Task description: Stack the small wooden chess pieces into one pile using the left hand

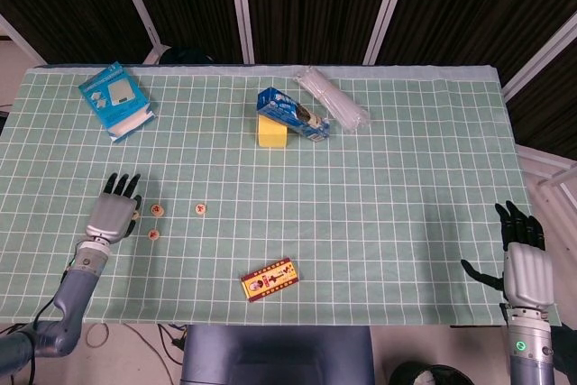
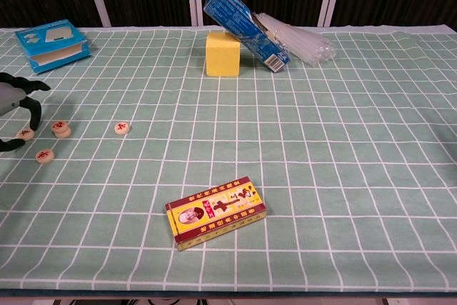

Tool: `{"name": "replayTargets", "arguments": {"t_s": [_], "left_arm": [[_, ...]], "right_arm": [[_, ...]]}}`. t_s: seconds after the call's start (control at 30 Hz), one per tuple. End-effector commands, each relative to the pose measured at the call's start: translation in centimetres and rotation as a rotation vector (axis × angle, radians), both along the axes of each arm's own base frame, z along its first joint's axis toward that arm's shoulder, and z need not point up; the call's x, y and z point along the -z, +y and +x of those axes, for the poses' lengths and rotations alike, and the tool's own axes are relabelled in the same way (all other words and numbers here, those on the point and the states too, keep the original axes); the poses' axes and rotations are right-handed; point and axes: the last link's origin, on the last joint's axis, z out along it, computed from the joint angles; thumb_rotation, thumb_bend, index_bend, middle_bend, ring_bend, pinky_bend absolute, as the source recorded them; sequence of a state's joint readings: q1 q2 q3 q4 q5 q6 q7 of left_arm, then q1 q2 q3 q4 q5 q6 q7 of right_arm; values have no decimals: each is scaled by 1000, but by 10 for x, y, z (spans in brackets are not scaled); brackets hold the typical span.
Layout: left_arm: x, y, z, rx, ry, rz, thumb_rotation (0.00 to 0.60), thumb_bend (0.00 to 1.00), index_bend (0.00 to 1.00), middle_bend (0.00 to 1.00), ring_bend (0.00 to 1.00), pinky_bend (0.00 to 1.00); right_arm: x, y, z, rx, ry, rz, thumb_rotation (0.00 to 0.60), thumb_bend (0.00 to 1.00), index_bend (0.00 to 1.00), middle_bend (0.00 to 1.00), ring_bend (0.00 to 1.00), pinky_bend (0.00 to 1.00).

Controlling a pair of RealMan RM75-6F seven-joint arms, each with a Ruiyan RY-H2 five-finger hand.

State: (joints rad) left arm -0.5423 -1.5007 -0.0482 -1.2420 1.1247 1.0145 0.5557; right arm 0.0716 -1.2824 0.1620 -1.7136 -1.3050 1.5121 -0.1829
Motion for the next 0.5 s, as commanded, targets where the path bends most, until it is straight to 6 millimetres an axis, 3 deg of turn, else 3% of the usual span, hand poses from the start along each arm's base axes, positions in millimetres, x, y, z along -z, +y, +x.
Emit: {"name": "replayTargets", "arguments": {"t_s": [0.03,0.23,0.5], "left_arm": [[0,0,-2,-5,5,1,600,345,482,14,0,0],[-3,1,-1,-10,-4,8,600,350,489,18,0,0],[-20,7,18,34,-46,48,600,350,489,18,0,0]], "right_arm": [[0,0,0,1,0,1,600,233,74,13,88,0],[0,0,0,2,-1,-3,600,233,74,13,88,0],[0,0,0,1,0,-3,600,232,74,13,88,0]]}}
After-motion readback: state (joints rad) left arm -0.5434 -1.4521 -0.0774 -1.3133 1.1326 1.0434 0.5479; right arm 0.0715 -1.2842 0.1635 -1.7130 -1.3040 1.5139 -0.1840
